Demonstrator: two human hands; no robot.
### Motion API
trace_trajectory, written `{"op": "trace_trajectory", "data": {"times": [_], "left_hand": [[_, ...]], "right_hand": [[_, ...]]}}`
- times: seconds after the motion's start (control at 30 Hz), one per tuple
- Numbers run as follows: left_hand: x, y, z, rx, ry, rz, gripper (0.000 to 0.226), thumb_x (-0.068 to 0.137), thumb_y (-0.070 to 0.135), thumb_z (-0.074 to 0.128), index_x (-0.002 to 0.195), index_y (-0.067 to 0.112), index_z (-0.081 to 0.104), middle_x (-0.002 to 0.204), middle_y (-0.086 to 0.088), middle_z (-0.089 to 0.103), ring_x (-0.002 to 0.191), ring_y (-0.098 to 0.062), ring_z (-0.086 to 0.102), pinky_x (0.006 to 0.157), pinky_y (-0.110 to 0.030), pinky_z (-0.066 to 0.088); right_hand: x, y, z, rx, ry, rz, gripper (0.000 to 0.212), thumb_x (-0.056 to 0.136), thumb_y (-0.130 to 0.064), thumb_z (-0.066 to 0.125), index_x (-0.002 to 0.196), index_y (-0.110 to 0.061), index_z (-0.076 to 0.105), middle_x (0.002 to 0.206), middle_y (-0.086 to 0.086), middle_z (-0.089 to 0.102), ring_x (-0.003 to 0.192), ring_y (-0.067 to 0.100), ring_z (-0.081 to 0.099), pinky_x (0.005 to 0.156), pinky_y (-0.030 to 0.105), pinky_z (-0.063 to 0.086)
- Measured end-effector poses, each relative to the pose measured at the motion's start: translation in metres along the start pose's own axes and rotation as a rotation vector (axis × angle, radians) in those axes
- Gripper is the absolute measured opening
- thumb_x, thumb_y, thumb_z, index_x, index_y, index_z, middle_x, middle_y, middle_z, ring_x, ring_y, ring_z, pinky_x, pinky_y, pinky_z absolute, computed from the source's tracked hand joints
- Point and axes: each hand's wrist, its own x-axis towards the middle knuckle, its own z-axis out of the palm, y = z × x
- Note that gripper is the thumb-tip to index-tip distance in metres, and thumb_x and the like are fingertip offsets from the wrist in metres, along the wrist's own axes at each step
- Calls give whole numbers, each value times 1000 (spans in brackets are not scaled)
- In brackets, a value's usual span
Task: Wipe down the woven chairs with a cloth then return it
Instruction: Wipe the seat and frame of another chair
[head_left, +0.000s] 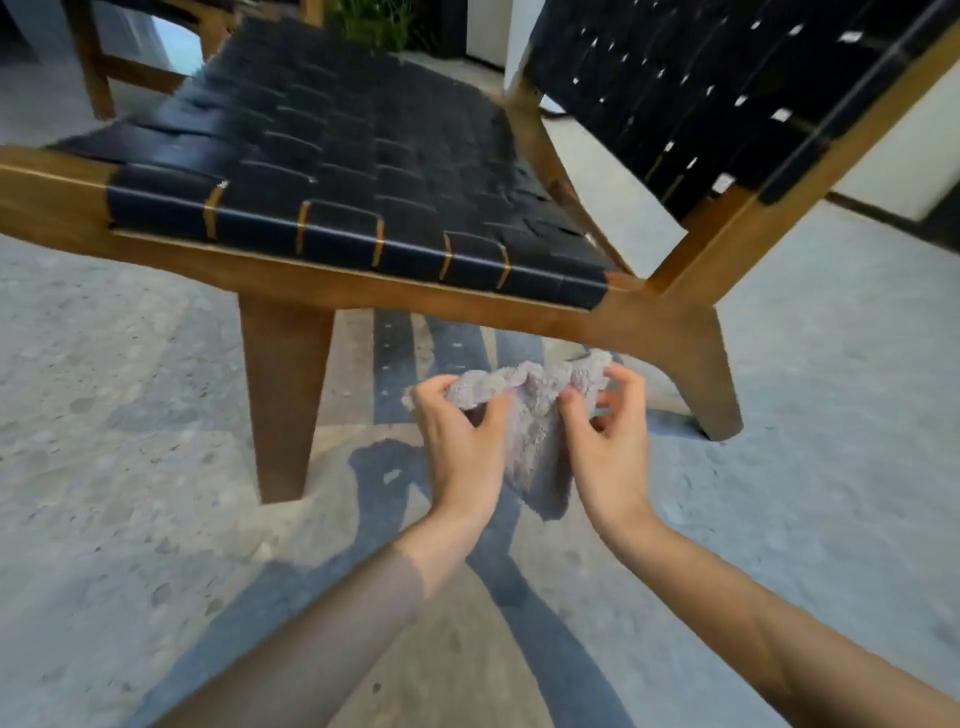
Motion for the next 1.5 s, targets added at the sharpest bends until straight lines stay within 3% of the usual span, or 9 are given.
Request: {"op": "trace_trajectory", "data": {"times": [0.17,0.33,0.47,0.6,0.77,0.93,1.13,1.3,1.5], "left_hand": [[-3,34,87,-38,-166,-322,50,88,28,63,127,17,34,127,-4,39,116,-19,49,96,-33,48],[-9,67,146,-108,1,-539,83,86,41,65,146,21,11,151,-9,24,134,-31,35,106,-41,35],[-13,68,169,-197,69,-550,87,77,40,74,144,23,21,143,-5,41,128,-27,45,102,-41,40],[-18,64,178,-231,85,-502,71,78,39,74,135,21,36,126,0,55,115,-21,55,92,-33,45],[-22,46,195,-262,59,-434,46,83,34,70,122,17,53,111,4,62,90,-11,57,71,-15,45],[-23,15,219,-227,-24,-355,37,87,31,66,117,12,59,109,-1,66,96,-15,63,67,-15,48],[-30,-28,263,-217,-154,-385,28,88,23,66,112,10,59,107,-3,65,88,-11,60,62,-7,45],[-28,-61,289,-337,-347,-566,27,85,14,70,110,9,61,108,-10,68,98,-22,65,90,-35,52],[-32,-73,315,-513,-459,-760,20,89,-4,57,108,4,59,104,-12,67,88,-17,64,74,-24,54]], "right_hand": [[45,9,-57,-15,223,36,33,97,-35,51,129,-33,40,101,-24,51,92,-7,54,84,22,48],[84,10,-87,-13,244,-41,45,96,-33,52,139,-32,38,114,-5,49,99,10,53,94,39,48],[106,7,-90,-49,9,-39,65,96,-40,52,151,-27,21,146,-7,31,137,8,29,115,30,27],[104,19,-94,18,-20,-74,60,96,-34,56,149,-27,27,148,-11,39,129,-6,34,105,12,29],[122,36,-99,-72,-14,-208,18,98,-23,51,114,-20,59,102,-15,64,100,6,59,95,44,48],[133,68,-112,-128,-122,-331,43,101,-13,42,143,-21,44,142,-7,50,132,8,44,110,34,38],[143,118,-144,-189,-176,-160,39,103,-13,36,140,-22,47,138,-7,53,124,4,49,107,24,38],[154,161,-163,-307,-228,48,44,100,-33,28,136,-24,50,128,-5,60,112,9,55,94,25,43],[161,195,-173,-305,-201,217,47,86,-38,25,118,-18,53,118,1,59,110,16,54,96,35,42]]}}
